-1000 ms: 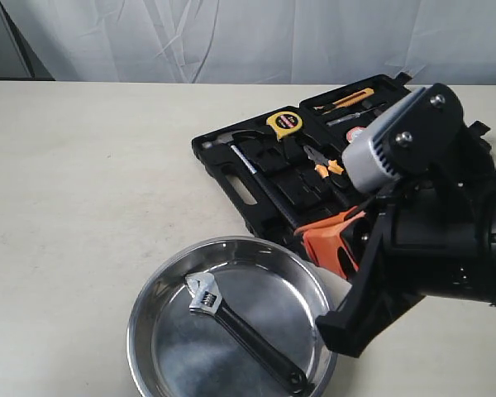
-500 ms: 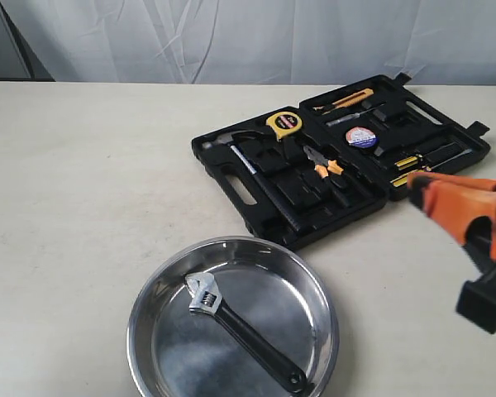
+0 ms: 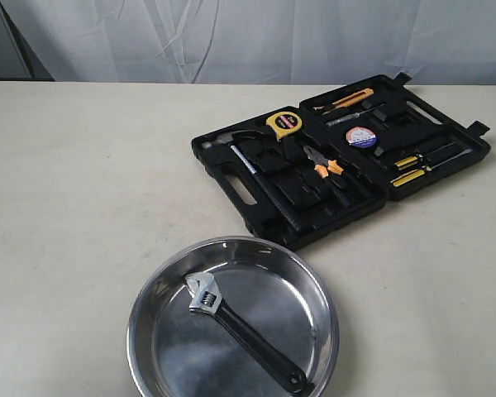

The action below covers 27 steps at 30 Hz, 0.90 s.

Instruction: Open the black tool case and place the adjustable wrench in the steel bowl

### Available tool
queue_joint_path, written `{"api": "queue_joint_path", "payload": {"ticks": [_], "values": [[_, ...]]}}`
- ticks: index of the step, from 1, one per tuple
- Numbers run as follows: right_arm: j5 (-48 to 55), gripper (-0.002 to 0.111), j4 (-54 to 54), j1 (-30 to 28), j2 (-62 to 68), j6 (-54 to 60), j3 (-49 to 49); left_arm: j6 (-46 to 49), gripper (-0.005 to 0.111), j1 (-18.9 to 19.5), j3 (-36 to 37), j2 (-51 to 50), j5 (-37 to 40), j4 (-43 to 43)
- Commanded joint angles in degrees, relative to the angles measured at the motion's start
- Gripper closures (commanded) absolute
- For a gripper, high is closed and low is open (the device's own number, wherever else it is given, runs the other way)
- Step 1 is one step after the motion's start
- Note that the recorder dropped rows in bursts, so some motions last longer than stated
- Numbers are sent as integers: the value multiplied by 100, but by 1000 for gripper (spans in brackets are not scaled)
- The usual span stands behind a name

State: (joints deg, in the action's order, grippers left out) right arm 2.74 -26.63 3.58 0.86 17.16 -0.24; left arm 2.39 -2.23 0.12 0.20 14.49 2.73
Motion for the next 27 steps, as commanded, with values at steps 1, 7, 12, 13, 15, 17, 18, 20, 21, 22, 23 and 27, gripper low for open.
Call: {"api": "queue_joint_path", "payload": {"ticks": [1,7,12,13,15,17,18,20,21,22,23,27], "values": [[-15,109,148,-161,-86,85,24,-20,106,-21,-12,-20,-81,-7],[313,109,52,-161,-86,85,24,-20,106,-21,-12,-20,-81,-7],[315,109,24,-150,-86,85,24,-20,106,-21,-12,-20,-81,-7],[315,109,24,-150,-86,85,24,-20,106,-21,-12,-20,-81,-7],[315,109,24,-150,-86,85,24,-20,106,-21,-12,-20,-81,-7],[315,109,24,-150,-86,85,24,-20,106,-21,-12,-20,-81,-7],[315,109,24,-150,-86,85,24,-20,106,-21,-12,-20,-81,-7],[315,109,24,-150,-86,85,24,-20,106,-21,-12,-20,-81,-7],[298,109,24,-149,-86,85,24,-20,106,-21,-12,-20,-81,-7],[298,109,24,-149,-86,85,24,-20,106,-21,-12,-20,-81,-7],[298,109,24,-149,-86,85,24,-20,106,-21,-12,-20,-81,-7],[298,109,24,-149,-86,85,24,-20,106,-21,-12,-20,-81,-7]]}}
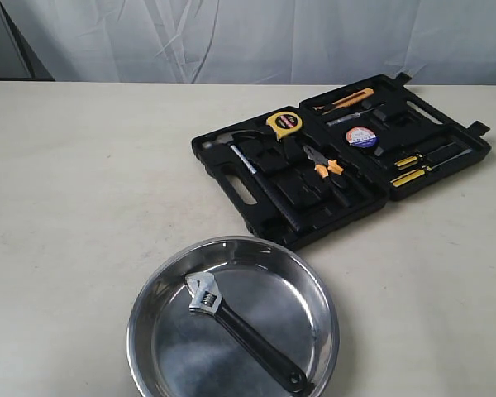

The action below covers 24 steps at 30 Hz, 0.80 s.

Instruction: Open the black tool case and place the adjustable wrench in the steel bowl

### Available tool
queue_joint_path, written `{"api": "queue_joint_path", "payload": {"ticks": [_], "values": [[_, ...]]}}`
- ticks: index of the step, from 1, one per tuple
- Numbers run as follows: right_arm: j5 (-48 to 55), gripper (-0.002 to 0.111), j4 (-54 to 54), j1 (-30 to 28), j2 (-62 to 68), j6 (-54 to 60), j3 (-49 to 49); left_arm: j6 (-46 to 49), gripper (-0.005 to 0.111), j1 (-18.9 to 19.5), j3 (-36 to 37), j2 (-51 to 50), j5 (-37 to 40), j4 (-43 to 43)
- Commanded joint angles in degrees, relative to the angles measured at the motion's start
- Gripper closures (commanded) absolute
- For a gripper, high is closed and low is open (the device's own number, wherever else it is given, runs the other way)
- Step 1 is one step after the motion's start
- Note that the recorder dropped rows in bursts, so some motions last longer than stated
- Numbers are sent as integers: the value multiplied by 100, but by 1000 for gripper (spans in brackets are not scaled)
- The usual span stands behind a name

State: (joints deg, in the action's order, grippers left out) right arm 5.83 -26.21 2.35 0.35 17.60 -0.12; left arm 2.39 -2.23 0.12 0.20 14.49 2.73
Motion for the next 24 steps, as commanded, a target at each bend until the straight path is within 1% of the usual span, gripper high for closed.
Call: {"api": "queue_joint_path", "payload": {"ticks": [1,4,24], "values": [[-13,109,-18,-17,-35,41,12,-20,106,-21,-12,-20,-81,-7],[-13,109,-18,74,-35,41,12,-20,106,-21,-12,-20,-81,-7],[6,109,-18,74,-35,41,12,-20,106,-21,-12,-20,-81,-7]]}}
